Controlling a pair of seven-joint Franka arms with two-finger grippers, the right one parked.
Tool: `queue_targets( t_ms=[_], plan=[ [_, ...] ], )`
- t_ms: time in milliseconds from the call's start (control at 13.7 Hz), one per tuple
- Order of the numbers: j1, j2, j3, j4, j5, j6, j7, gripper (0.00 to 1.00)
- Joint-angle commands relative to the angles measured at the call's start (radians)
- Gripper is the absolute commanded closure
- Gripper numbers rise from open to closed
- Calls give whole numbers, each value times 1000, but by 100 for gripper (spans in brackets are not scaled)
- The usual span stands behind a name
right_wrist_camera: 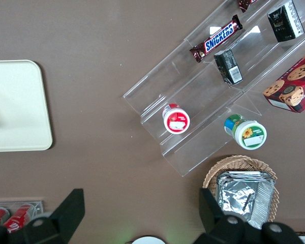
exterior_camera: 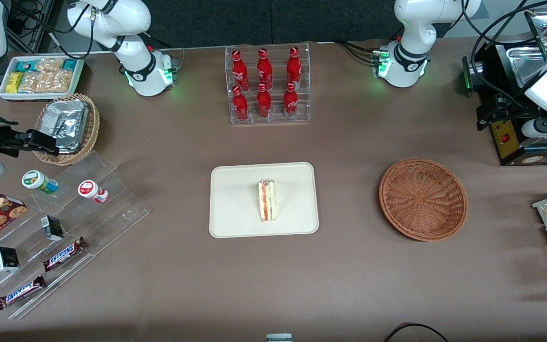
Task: Place sandwich from basket to tray
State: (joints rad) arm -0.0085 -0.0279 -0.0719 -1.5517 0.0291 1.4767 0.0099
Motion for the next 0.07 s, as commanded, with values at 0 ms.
queue_targets(
  t_ms=[0],
  plan=[
    [7, 2, -3, 19, -12, -24, -7, 1]
  ],
)
